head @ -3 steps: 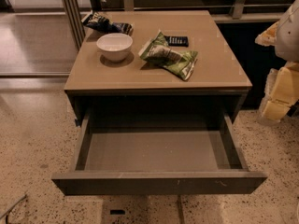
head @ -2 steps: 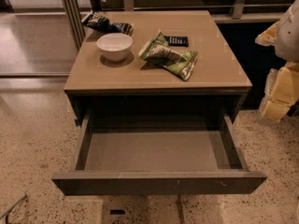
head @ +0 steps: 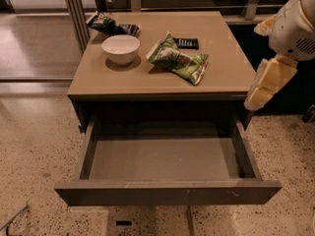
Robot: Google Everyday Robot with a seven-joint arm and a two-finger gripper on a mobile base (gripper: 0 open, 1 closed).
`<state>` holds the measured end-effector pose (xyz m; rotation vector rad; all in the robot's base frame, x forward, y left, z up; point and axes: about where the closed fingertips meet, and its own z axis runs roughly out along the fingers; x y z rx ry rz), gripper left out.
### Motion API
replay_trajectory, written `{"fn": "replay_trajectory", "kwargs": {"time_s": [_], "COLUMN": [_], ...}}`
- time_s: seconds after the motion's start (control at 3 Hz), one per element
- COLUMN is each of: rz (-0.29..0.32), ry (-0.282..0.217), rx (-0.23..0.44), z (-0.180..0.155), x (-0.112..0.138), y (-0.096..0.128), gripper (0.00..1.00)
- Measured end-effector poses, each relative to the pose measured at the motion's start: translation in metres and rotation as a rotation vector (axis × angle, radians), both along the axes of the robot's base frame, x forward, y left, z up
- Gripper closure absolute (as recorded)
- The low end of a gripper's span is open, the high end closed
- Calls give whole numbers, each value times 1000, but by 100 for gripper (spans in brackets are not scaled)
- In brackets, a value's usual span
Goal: Place green jalapeno chip bag into top drawer
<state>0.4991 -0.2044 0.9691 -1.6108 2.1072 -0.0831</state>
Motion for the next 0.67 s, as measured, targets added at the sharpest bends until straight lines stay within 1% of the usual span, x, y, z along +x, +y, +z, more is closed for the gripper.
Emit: {"fn": "replay_trajectory", "kwargs": {"time_s": [0.33, 0.67], "rz": [-10, 5], "ry": [-96, -178], "rx": [120, 254], "z": [4, 10], "x": [61, 114], "y": [16, 37], "gripper": [0, 0]}}
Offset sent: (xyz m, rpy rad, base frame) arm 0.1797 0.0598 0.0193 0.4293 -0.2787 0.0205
